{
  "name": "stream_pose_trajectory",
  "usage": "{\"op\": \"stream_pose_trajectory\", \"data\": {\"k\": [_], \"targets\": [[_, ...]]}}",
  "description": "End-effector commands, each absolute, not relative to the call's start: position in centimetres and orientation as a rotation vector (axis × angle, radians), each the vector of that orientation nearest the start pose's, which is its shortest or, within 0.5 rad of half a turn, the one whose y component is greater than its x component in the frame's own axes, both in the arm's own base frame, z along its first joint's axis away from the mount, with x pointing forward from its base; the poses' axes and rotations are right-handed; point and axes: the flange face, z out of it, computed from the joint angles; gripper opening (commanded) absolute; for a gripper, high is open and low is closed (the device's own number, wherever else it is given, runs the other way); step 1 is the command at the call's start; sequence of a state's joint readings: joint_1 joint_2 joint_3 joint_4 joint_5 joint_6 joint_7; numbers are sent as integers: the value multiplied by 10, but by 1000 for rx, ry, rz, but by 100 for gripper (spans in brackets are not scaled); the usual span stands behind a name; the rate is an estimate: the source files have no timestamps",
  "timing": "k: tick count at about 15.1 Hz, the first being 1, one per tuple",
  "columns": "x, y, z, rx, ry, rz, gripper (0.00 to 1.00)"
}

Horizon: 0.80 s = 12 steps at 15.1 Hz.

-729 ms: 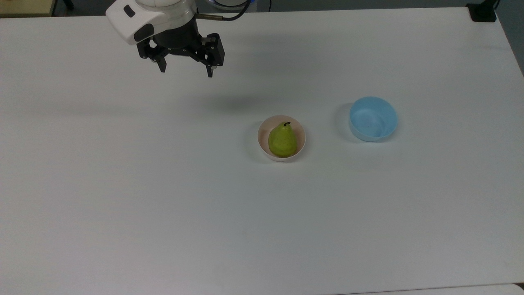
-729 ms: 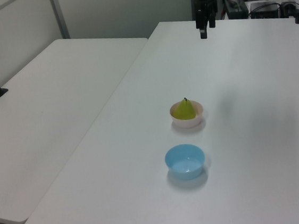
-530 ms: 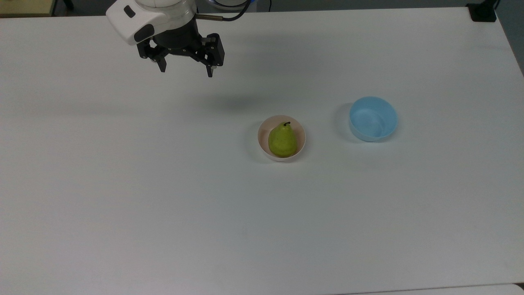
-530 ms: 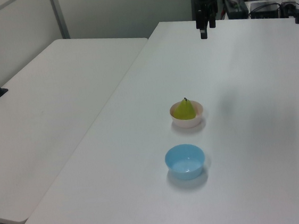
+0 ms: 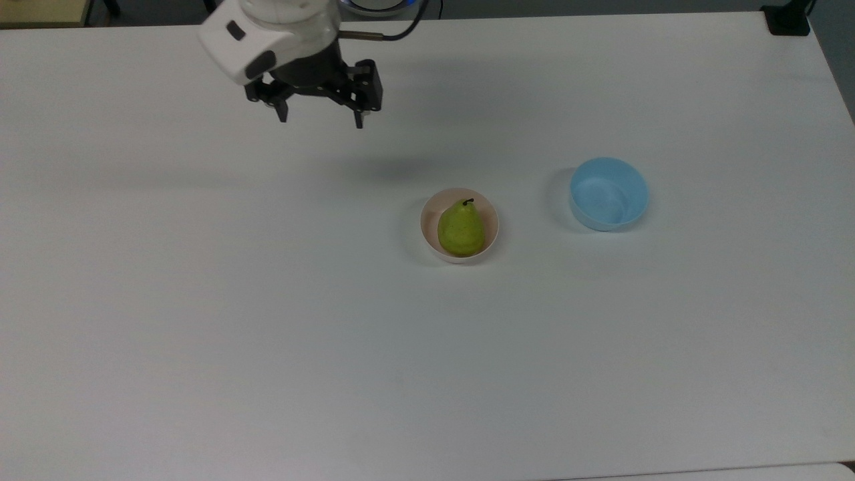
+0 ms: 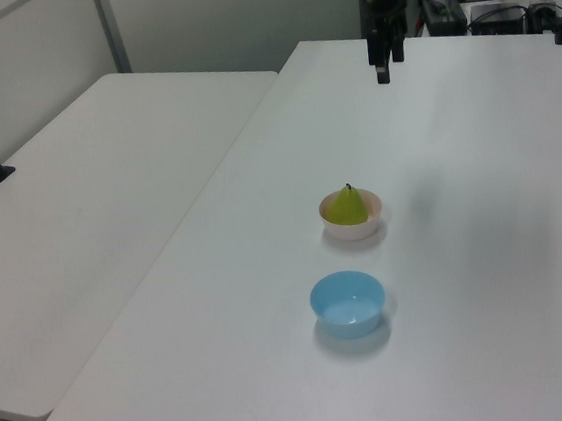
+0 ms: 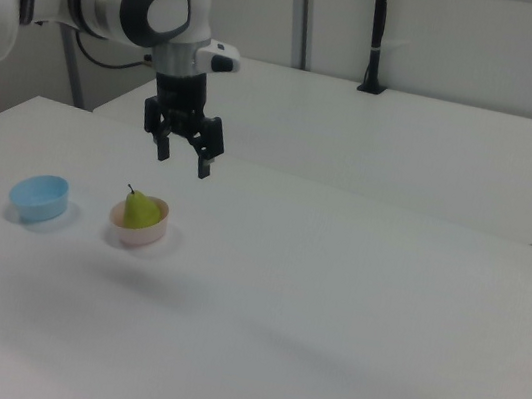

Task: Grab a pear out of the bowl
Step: 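Move the open gripper over the green pear in the pink bowl, then lower the gripper onto the pear and close on it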

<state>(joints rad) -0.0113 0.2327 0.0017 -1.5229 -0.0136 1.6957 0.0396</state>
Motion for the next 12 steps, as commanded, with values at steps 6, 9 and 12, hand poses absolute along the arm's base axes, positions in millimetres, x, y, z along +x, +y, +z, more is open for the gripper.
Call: {"op": "stream_pose_trajectory", "data": {"k": [6, 9, 12], "targets": [[656, 121, 455, -3177, -151, -14, 100], [659, 150, 412, -3188, -224, 60, 100], [664, 173, 379, -3194, -278, 46, 100]]}}
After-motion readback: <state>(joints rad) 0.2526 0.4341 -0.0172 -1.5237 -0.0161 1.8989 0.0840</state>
